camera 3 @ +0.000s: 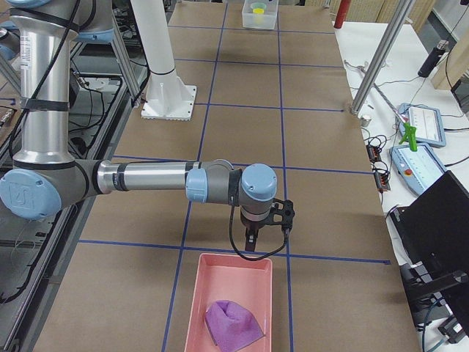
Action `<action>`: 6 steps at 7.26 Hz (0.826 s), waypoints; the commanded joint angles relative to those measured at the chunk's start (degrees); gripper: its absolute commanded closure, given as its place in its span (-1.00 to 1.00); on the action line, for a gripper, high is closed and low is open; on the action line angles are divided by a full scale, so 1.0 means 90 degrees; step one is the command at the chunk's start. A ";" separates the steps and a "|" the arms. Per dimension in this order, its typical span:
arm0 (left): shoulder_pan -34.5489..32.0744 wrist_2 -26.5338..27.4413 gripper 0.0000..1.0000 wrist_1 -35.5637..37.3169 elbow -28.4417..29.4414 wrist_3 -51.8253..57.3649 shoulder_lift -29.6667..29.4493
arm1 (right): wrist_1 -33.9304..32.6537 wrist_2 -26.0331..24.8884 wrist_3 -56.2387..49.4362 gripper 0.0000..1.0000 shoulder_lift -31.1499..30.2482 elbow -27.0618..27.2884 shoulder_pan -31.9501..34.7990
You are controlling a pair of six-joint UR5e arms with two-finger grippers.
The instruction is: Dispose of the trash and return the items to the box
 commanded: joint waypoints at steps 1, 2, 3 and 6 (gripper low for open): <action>-0.0157 0.0022 -0.97 0.0475 -0.0029 0.0719 -0.0029 | 0.0702 0.0009 0.0068 -1.00 0.0060 -0.0442 0.0000; -0.0274 0.0110 -0.97 0.1147 -0.0029 0.1266 -0.0106 | 0.0714 0.0018 0.0243 -1.00 0.0060 -0.0366 0.0000; -0.0275 0.0197 -0.97 0.1231 0.0019 0.1387 -0.0088 | 0.0724 0.0028 0.0621 -1.00 0.0060 -0.0269 0.0000; -0.0275 0.0179 -0.97 0.1164 0.0088 0.1398 0.0000 | 0.0724 0.0009 0.0635 -1.00 0.0060 -0.0268 0.0000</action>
